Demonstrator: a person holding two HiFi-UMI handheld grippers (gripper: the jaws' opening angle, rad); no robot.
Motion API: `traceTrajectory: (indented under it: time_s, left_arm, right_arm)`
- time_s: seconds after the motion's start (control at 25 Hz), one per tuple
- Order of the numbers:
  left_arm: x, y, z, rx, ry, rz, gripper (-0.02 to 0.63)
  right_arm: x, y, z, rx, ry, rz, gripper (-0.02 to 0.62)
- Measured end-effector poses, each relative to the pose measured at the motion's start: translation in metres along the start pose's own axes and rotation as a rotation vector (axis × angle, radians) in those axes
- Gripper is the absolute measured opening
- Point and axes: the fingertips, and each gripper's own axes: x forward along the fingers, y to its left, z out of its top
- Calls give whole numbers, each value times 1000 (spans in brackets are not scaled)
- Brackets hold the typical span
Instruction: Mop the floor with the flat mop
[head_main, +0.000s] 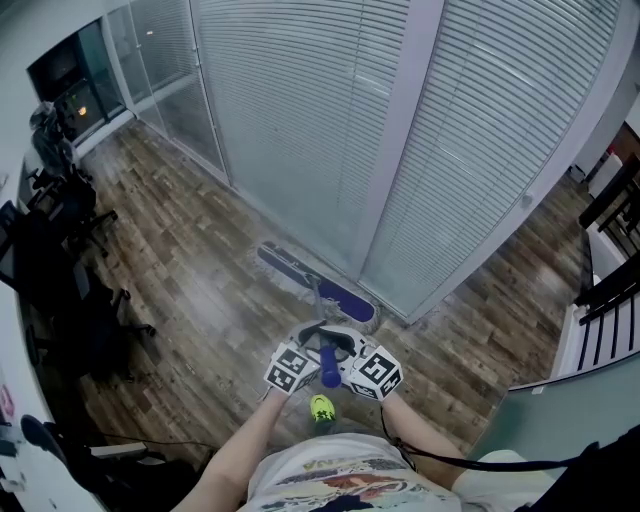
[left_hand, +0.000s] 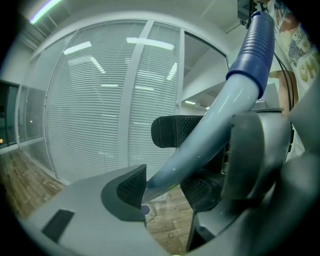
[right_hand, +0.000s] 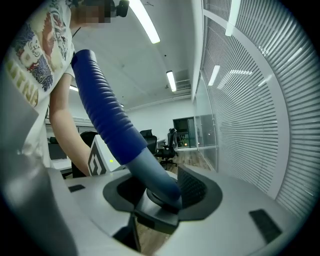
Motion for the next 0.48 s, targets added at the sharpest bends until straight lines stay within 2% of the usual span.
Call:
traceTrajectory:
  time_s: [0.48]
  left_arm:
    - [-74,-80,-46,-31,-4,29,187]
  right_arm:
    - [-28,114,-23,-14,19,25,179]
